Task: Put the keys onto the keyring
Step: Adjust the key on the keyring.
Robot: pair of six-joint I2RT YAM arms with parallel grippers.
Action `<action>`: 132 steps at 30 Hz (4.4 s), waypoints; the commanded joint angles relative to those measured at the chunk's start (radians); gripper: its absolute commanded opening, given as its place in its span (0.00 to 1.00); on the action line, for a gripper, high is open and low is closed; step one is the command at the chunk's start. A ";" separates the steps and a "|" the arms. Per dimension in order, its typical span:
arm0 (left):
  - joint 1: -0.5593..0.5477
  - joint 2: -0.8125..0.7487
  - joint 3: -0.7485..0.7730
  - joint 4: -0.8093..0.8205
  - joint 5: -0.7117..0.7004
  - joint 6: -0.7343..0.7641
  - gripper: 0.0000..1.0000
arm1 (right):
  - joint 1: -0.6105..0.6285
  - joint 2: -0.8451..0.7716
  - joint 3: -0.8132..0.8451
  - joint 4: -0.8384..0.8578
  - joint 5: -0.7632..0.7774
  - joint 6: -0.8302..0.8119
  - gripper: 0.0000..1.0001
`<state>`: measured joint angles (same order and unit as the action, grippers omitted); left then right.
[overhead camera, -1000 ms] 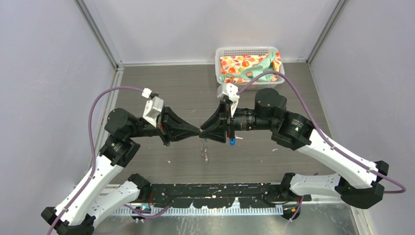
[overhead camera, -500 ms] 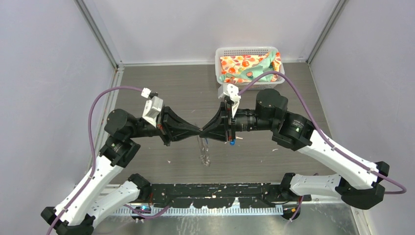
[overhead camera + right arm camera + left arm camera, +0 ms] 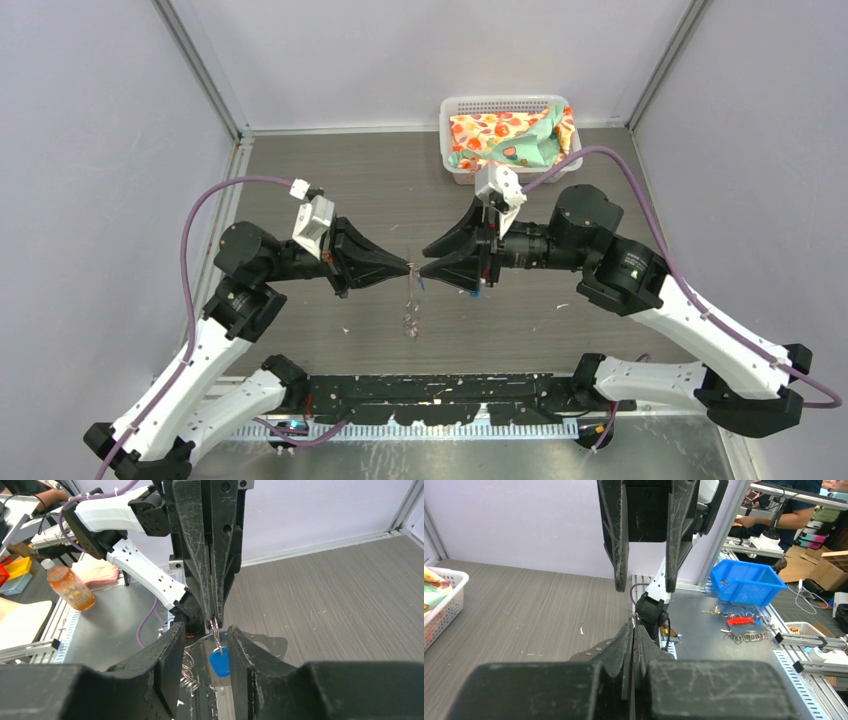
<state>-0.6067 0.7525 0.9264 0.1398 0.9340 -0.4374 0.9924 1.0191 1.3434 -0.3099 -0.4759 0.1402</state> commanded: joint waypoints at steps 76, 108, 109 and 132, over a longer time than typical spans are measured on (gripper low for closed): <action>0.001 0.242 0.399 -0.792 0.291 0.697 0.27 | 0.005 0.497 0.727 -0.876 -0.126 -0.102 0.01; 0.120 0.225 0.186 0.004 0.348 -0.058 0.00 | -0.028 0.055 0.132 -0.183 0.145 0.163 0.41; 0.120 0.222 0.183 0.008 0.342 -0.058 0.00 | -0.029 0.038 0.102 -0.157 0.149 0.176 0.41; 0.123 0.158 0.155 -0.012 0.212 -0.032 0.00 | -0.031 0.028 -0.001 0.008 0.054 0.210 0.15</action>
<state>-0.4889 0.9436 1.0748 0.1127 1.2095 -0.4877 0.9646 1.0412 1.3411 -0.3447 -0.3923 0.3431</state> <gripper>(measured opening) 0.009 0.180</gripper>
